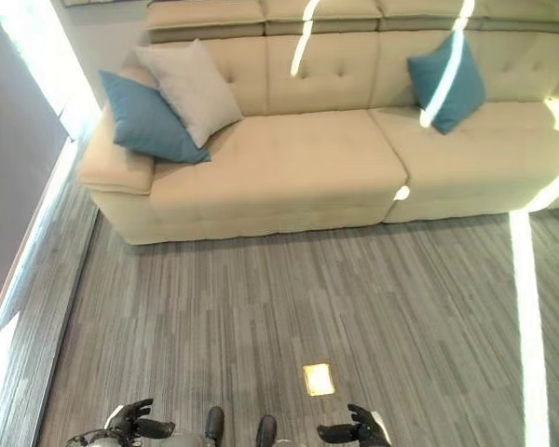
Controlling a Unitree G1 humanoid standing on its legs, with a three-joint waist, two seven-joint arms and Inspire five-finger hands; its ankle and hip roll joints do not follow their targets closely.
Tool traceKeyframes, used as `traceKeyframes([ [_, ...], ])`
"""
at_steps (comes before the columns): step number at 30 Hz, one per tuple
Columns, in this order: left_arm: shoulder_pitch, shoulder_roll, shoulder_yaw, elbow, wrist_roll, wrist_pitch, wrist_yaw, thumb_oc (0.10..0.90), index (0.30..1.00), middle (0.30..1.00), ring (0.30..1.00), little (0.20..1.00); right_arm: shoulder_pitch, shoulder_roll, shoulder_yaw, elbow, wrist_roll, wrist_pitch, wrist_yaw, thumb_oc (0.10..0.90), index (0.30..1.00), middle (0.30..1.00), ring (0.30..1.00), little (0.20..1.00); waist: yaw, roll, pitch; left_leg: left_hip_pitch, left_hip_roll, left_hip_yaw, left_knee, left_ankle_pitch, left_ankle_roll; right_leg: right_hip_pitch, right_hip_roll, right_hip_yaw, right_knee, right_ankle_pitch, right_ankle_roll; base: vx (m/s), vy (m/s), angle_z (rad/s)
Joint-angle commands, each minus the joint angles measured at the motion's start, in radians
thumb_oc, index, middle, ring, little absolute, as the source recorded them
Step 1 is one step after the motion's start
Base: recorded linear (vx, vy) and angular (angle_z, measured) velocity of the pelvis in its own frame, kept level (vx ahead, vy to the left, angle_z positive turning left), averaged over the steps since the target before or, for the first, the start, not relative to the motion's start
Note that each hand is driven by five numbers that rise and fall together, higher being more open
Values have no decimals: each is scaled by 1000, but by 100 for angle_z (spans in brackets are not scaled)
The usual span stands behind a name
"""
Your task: Pick up all the scattered cushions and arrange them neatly on the sofa.
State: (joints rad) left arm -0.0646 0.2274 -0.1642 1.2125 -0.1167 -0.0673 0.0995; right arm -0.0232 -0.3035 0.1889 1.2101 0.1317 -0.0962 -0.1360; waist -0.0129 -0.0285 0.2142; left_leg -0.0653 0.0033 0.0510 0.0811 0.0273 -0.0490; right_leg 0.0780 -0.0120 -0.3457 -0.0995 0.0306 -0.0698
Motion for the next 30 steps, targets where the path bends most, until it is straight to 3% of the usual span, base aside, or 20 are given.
traceKeyframes([
  [1, -5, 2, -41, 25, 22, -22, 10, 800, 900, 900, 900, 900, -15, -41, 5, 12, -13, -12, -25, 800, 900, 900, 900, 900, 3, -13, -26, -10, 29, 40, 38, -67, -9, -1, -45, 84, 12, -67, 137, 49, 59, 57],
  [8, 7, 8, -19, 35, 18, -22, 11, 800, 900, 900, 900, 900, -30, -26, 23, 8, -44, -2, -22, 800, 900, 900, 900, 900, 16, -17, -35, 18, 13, 47, -22, -78, 19, -6, -64, 85, 33, -63, 163, 64, 120, 19],
  [14, -13, 28, -18, 22, 15, -19, 11, 800, 900, 900, 900, 900, -62, -14, 53, -27, -67, 11, -14, 800, 900, 900, 900, 900, 35, -14, -18, 35, -9, 37, -42, -90, 60, -95, -112, 118, 226, -89, 196, 14, 113, -15],
  [15, -19, 33, -23, 21, 16, -20, 11, 800, 900, 900, 900, 900, -64, -12, 57, -27, -73, 11, -14, 800, 900, 900, 900, 900, 33, -12, -14, 32, -10, 28, -40, -90, 63, -119, -112, 136, 261, -89, 202, 62, 40, -3],
  [16, -30, 40, -32, 20, 17, -23, 11, 800, 900, 900, 900, 900, -65, -11, 65, -26, -80, 12, -11, 800, 900, 900, 900, 900, 21, -10, -11, 43, -17, 0, -49, -90, 68, -147, -82, 208, 293, -96, 202, 55, 17, 8],
  [17, -31, 40, -32, 20, 17, -23, 11, 800, 900, 900, 900, 900, -65, -11, 65, -25, -80, 12, -11, 800, 900, 900, 900, 900, 21, -10, -14, 39, -17, 0, -49, -88, 68, -150, -81, 208, 292, -94, 202, 76, 0, 23],
  [20, -44, 43, -41, 15, 19, -27, 11, 800, 900, 900, 900, 900, -60, -15, 64, -10, -70, 16, -11, 800, 900, 900, 900, 900, 9, -17, -26, 49, -36, -40, -62, -82, 66, -139, -27, 297, 240, -110, 184, 74, -42, 40],
  [26, -40, 36, -40, 36, 20, -24, 2, 800, 900, 900, 900, 900, -44, -21, 60, 12, -59, 9, -7, 800, 900, 900, 900, 900, 0, -34, -35, 53, -43, -82, -17, -104, 36, -80, -1, 305, 169, -112, 144, 102, -129, 50],
  [29, -46, 33, -58, 32, 31, -20, -1, 800, 900, 900, 900, 900, -38, -34, 45, 12, -43, 6, -7, 800, 900, 900, 900, 900, -14, -41, -20, 4, -37, -74, 67, -118, 14, -69, -2, 277, 158, -122, 126, 21, -78, 80],
  [30, -54, 30, -66, 25, 29, -20, 1, 800, 900, 900, 900, 900, -38, -41, 38, 13, -30, 5, -12, 800, 900, 900, 900, 900, -21, -46, -8, -42, -23, -36, 120, -116, 5, -60, -15, 251, 151, -126, 118, 34, 9, 68],
])
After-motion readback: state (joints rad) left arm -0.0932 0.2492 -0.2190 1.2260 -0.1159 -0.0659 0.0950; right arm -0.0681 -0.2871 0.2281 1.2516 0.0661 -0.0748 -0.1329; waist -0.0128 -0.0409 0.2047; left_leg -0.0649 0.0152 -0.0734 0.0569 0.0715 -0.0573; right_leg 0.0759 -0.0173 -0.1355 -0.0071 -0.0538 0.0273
